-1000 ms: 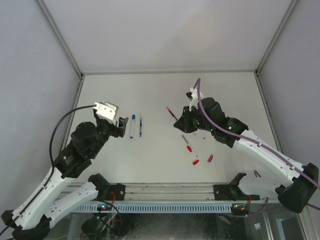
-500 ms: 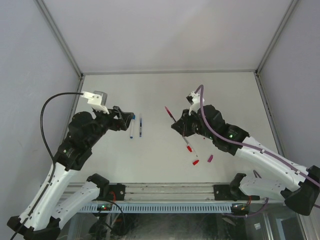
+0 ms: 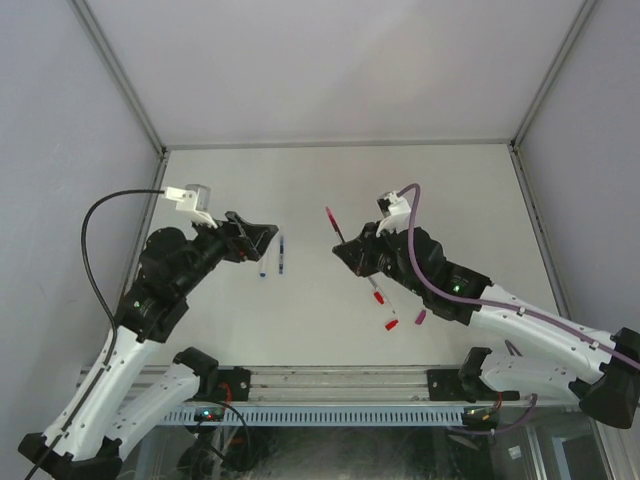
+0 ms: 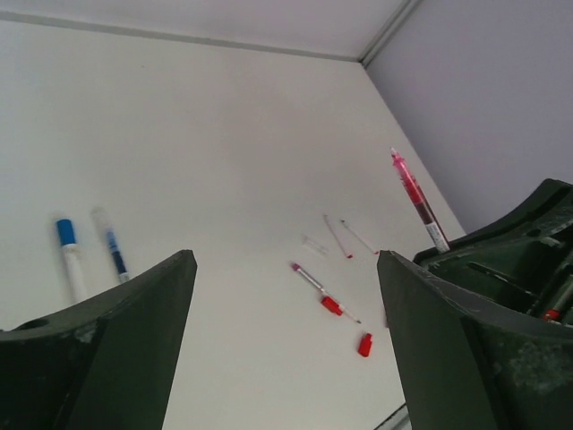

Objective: Insert the pens into the pen caps
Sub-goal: Adjust the pen.

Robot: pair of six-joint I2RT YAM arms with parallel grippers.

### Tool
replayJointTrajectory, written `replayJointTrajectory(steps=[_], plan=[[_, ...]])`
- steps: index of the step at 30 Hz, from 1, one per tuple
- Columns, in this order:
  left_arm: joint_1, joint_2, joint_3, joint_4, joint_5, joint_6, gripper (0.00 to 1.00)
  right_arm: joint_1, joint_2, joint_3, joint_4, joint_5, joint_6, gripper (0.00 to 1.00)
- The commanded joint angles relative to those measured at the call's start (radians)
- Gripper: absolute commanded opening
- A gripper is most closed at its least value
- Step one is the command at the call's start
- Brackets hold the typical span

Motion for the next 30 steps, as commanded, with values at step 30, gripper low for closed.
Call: replayJointTrajectory(steps=[30], plan=[[-0.227, 0.155, -0.144, 0.617, 0.146, -0.327, 0.54, 0.1, 0.02, -0.061, 0.372, -0.05, -0.051, 0.0]])
